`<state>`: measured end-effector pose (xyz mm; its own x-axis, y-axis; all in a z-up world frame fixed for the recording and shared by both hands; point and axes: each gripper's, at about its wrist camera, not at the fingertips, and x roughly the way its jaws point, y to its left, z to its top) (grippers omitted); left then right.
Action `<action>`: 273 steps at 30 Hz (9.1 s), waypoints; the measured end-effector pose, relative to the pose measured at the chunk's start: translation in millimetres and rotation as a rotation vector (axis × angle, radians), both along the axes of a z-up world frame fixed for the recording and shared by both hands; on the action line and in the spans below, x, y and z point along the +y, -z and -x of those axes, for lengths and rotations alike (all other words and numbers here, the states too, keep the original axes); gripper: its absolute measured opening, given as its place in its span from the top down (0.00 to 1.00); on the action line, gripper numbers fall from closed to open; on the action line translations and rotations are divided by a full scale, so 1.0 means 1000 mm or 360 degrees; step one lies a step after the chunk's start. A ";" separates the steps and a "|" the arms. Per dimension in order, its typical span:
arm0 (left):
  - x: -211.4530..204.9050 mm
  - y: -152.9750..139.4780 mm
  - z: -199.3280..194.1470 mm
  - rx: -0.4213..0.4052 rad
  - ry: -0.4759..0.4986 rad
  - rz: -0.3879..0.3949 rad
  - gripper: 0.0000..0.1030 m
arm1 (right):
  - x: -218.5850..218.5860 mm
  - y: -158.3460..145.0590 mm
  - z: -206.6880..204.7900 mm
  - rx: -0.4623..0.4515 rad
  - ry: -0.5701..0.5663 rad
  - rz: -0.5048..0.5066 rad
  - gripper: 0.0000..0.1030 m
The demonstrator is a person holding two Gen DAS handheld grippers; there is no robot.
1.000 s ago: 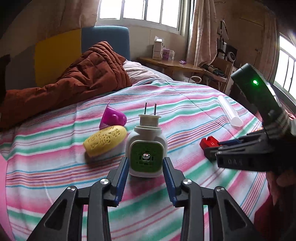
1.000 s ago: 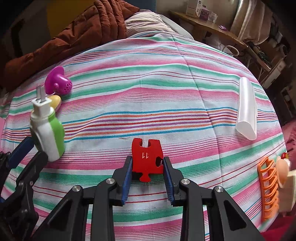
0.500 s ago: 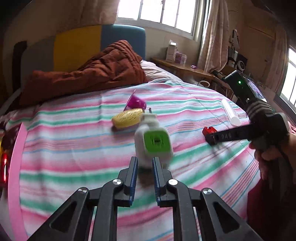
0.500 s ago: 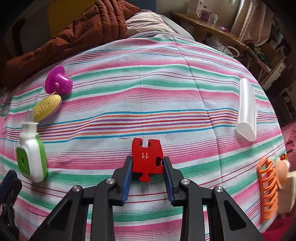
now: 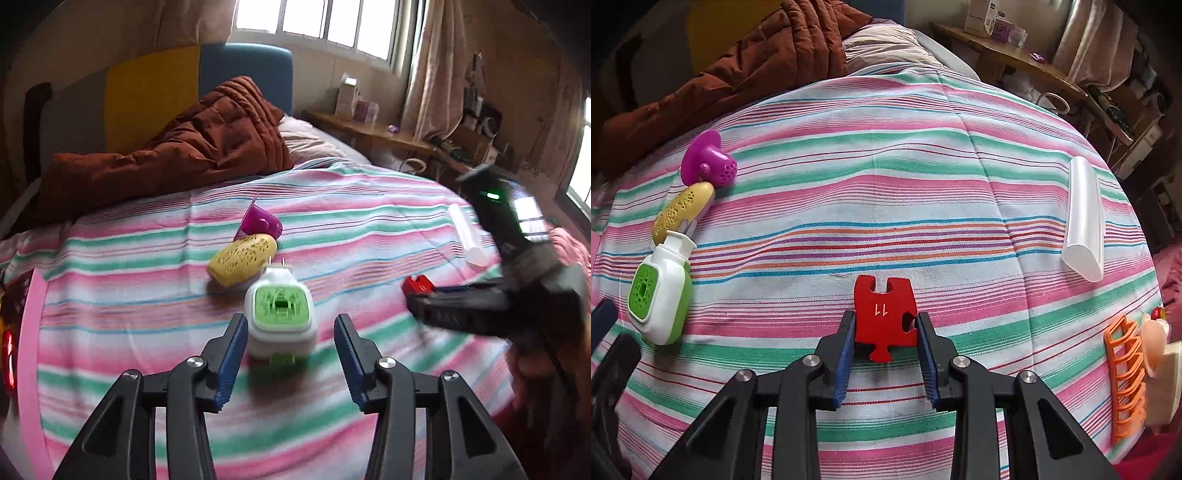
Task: Organize rigid objects
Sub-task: 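Grasp the white-green plug-in device with the left tool while the right tool holds the puzzle piece, then carry the white-green device with the left tool and release it in the tray, then carry the red puzzle piece with the right tool and release it in the tray, then move the left tool back and grasp the yellow textured egg-shaped soap, then grasp the magenta suction-cup toy with the right tool while the left tool holds the yellow soap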
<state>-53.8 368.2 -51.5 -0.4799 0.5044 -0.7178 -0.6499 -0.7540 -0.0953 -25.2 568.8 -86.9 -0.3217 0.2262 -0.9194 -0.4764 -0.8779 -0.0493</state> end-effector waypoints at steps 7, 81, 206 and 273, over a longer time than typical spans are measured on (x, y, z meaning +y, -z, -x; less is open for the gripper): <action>0.017 0.035 0.016 -0.0016 0.0015 0.0155 0.48 | 0.000 0.001 -0.001 0.0003 -0.0011 -0.0001 0.69; -0.329 0.004 -0.011 -0.0092 -0.0787 -0.0063 0.49 | -0.069 -0.023 0.006 0.0204 -0.0466 -0.0203 0.69; -0.260 -0.035 -0.066 0.0060 -0.0358 -0.0056 0.48 | -0.195 -0.027 0.028 0.0110 -0.0730 -0.0199 0.47; -0.069 0.037 0.048 0.0029 -0.0124 0.0155 0.57 | -0.046 -0.026 0.030 0.0288 -0.0095 0.0086 0.44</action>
<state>-101.3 299.2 -88.3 -0.5284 0.3933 -0.7524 -0.5902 -0.8072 -0.0075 -55.0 523.1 -60.7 -0.4944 0.1536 -0.8556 -0.4202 -0.9039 0.0805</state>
